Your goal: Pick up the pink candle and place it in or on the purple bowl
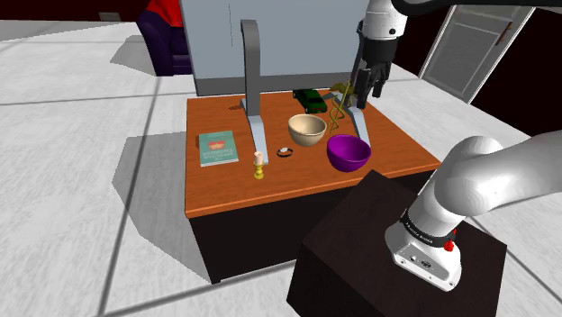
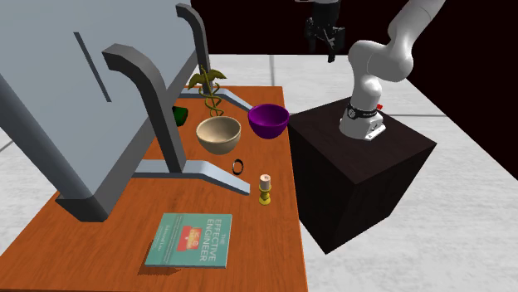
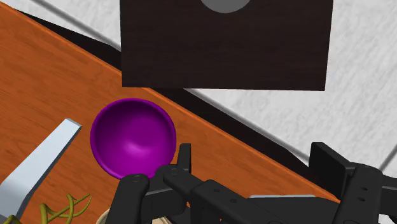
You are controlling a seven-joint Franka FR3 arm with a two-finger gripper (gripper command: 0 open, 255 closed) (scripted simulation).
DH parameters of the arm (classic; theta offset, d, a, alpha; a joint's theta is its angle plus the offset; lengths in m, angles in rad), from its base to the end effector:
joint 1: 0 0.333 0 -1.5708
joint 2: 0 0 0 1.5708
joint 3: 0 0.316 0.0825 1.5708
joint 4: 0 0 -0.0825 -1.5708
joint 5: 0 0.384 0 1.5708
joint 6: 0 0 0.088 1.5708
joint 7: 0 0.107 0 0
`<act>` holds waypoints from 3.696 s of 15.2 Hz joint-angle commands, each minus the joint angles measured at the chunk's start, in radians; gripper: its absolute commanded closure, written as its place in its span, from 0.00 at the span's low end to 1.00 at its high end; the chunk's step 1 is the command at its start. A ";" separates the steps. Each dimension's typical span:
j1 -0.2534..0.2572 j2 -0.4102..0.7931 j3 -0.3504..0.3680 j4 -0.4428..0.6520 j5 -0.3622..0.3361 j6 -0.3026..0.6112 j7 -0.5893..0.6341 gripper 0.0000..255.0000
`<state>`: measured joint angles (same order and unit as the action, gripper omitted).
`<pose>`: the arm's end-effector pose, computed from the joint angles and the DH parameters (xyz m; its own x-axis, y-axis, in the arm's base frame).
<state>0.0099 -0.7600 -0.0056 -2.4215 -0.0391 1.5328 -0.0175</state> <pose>0.3056 -0.0034 0.5489 0.9914 0.0223 -0.1289 0.0267 -0.9991 0.0328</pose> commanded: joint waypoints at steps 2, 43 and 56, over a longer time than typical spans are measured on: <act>0.002 0.020 0.009 -0.012 0.009 0.035 0.016 0.00; 0.081 1.222 0.142 0.415 -0.030 0.936 0.517 0.00; 0.081 1.223 0.142 0.416 -0.030 0.936 0.516 1.00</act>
<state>0.0905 0.4623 0.1357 -2.0053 -0.0693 2.4687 0.4989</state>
